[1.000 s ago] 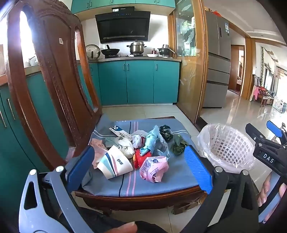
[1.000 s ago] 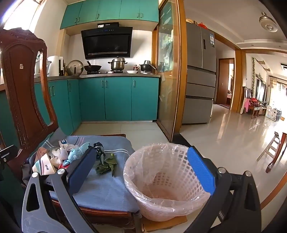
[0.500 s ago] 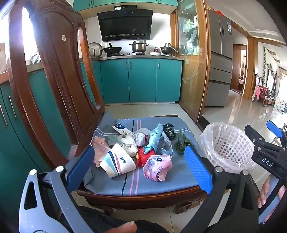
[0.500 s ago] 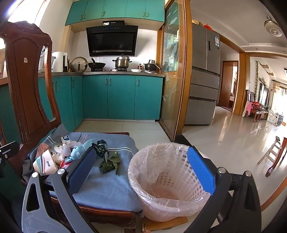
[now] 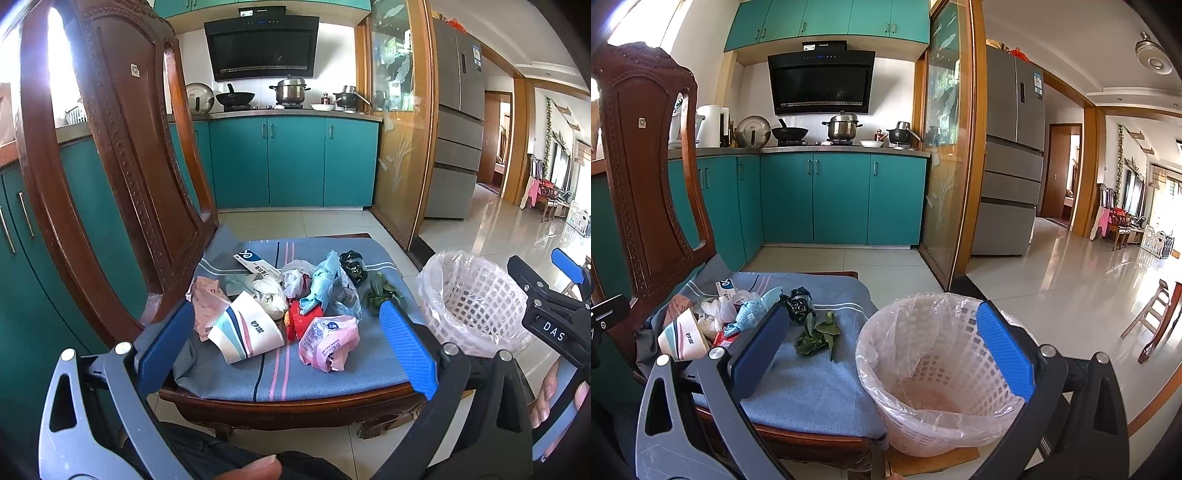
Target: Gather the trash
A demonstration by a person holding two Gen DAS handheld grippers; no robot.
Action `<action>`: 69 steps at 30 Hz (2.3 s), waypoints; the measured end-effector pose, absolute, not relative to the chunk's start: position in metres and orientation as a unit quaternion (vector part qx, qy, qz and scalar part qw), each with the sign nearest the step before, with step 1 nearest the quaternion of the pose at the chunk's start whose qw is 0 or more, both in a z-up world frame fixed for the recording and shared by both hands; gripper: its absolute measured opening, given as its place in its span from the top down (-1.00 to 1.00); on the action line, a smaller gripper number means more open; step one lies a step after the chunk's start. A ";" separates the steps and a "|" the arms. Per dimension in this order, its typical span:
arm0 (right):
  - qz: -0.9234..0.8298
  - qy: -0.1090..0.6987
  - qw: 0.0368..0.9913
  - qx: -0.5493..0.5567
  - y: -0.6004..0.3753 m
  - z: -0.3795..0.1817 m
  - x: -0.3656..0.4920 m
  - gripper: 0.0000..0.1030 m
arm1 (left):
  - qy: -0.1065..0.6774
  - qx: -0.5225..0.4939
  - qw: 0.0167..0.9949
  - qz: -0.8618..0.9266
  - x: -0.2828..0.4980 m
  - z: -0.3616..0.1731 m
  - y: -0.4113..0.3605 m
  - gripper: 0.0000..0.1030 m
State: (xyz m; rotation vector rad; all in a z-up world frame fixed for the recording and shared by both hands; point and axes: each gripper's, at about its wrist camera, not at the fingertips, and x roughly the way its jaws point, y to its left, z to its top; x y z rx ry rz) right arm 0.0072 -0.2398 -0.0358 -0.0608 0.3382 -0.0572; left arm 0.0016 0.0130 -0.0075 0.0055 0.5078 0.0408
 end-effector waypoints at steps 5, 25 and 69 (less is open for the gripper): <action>-0.027 0.169 0.985 -0.030 -0.239 -0.037 0.008 -0.94 | 0.250 0.004 0.968 0.022 0.000 -0.006 0.013 -0.94; -0.016 0.170 0.985 -0.024 -0.235 -0.038 0.011 -0.94 | 0.254 0.006 0.967 0.023 0.002 -0.005 0.014 -0.94; -0.015 0.175 0.984 -0.010 -0.238 -0.038 0.017 -0.94 | 0.264 0.011 0.964 0.022 0.004 -0.008 0.010 -0.94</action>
